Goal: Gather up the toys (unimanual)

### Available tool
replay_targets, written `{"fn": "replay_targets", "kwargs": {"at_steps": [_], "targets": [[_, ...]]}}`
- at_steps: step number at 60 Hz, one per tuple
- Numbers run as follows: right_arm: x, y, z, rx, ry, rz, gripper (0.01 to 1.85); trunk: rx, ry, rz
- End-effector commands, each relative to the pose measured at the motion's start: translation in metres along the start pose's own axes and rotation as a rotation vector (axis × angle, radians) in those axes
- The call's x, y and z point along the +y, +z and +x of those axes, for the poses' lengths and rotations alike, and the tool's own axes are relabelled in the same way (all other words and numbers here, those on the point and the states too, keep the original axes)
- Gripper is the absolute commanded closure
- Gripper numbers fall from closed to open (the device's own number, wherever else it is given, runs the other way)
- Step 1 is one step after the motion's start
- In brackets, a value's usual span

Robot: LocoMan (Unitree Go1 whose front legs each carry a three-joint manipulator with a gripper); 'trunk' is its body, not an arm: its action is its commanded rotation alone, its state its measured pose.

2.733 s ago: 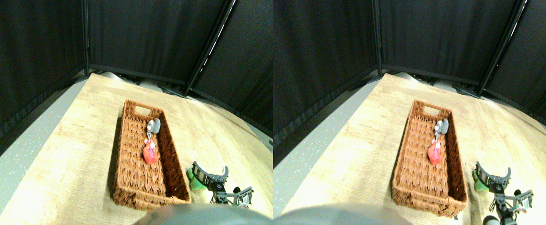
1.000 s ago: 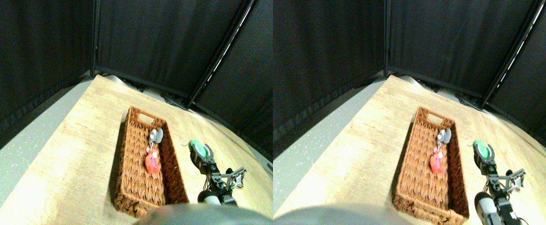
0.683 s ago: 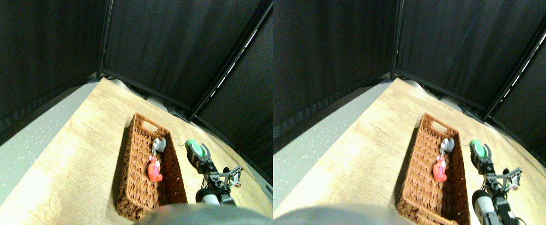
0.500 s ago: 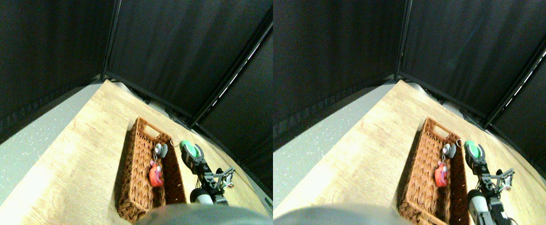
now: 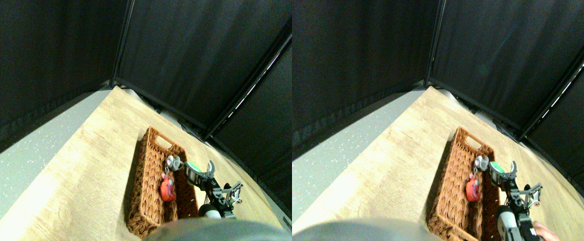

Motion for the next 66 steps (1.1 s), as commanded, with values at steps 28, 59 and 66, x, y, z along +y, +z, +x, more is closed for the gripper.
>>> {"fn": "replay_targets", "kwargs": {"at_steps": [28, 59, 66], "targets": [[-0.019, 0.067, -0.007, -0.302, 0.008, -0.019, 0.96, 0.038, -0.071, 0.095], [-0.073, 0.106, -0.066, -0.501, -0.011, 0.101, 0.98, 0.098, -0.173, 0.196], [-0.087, 0.103, -0.078, -0.524, -0.02, 0.127, 0.93, 0.102, -0.179, 0.201]]}}
